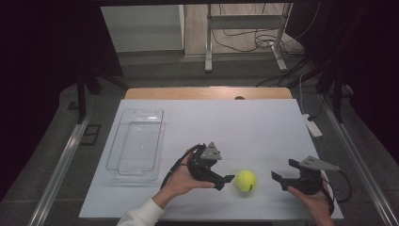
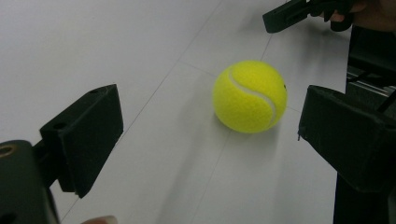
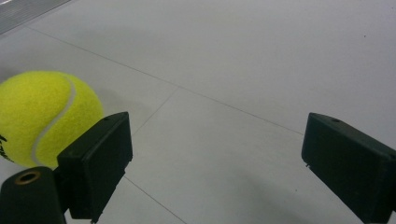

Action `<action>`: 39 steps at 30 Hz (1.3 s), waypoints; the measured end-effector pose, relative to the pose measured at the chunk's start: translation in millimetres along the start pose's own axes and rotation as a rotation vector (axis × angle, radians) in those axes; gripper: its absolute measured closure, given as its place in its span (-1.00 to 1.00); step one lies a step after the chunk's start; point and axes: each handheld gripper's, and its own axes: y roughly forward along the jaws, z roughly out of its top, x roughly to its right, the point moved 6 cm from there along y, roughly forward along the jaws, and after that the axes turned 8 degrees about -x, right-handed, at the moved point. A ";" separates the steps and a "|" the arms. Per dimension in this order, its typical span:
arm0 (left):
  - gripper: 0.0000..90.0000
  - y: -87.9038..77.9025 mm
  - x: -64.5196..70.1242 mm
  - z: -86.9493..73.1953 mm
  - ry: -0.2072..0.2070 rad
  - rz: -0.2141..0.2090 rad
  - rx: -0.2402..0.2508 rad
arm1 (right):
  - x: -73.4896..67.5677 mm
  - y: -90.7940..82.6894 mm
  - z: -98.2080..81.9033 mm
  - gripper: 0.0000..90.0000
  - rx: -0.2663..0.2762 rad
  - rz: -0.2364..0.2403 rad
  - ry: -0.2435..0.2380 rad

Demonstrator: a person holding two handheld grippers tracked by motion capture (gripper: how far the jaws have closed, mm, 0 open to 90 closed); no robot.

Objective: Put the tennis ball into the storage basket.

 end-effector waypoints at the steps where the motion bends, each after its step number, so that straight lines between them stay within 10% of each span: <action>1: -0.84 1.2 0.6 1.1 0.007 -0.001 -0.004 | -0.2 0.1 -0.2 -0.80 -0.001 0.001 0.001; 39: -0.84 33.8 17.9 19.5 0.060 -0.043 -0.053 | 0.3 0.9 -0.8 -0.80 -0.001 0.008 0.004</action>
